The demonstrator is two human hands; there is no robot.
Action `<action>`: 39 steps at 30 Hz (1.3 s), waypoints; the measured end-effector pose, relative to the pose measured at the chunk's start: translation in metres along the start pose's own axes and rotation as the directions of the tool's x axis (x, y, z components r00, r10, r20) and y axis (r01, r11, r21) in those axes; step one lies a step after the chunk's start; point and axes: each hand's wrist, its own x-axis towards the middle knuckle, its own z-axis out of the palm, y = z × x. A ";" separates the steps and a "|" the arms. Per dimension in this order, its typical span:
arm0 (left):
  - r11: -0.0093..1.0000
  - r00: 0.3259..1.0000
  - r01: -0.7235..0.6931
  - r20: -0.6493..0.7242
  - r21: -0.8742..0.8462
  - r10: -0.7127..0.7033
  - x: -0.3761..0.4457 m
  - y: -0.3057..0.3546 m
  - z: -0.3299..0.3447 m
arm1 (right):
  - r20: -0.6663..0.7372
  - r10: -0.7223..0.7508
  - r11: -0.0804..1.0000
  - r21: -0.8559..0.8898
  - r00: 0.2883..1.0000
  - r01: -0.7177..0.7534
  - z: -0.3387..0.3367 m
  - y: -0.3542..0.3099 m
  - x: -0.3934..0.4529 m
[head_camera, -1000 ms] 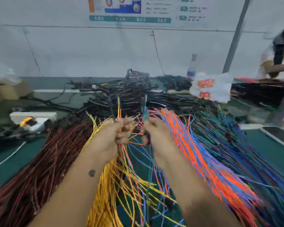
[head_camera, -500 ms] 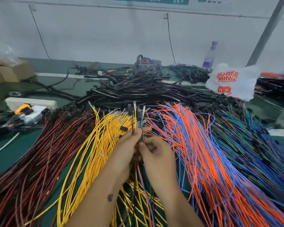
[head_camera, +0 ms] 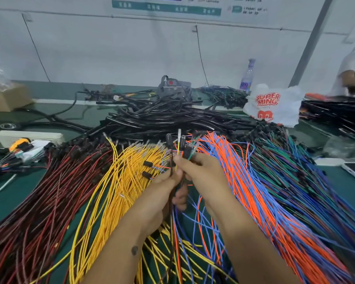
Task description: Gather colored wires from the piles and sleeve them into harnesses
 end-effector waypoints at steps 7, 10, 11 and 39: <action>1.000 0.989 0.000 0.150 -0.009 0.002 -0.004 0.000 0.000 | 0.035 0.083 0.986 0.142 0.996 -0.087 -0.005 -0.003 -0.005; 1.000 0.983 0.020 0.180 0.008 -0.021 -0.005 -0.001 0.002 | 0.081 0.068 0.982 0.170 0.994 -0.081 -0.006 -0.002 -0.006; 1.000 0.982 0.029 0.184 0.000 -0.028 -0.006 -0.001 0.002 | 0.103 0.064 0.979 0.188 0.993 -0.082 -0.006 -0.002 -0.007; 0.998 0.997 0.058 0.058 0.023 -0.059 0.002 -0.006 0.003 | -0.113 0.067 0.970 0.238 0.991 -0.038 -0.005 0.009 0.018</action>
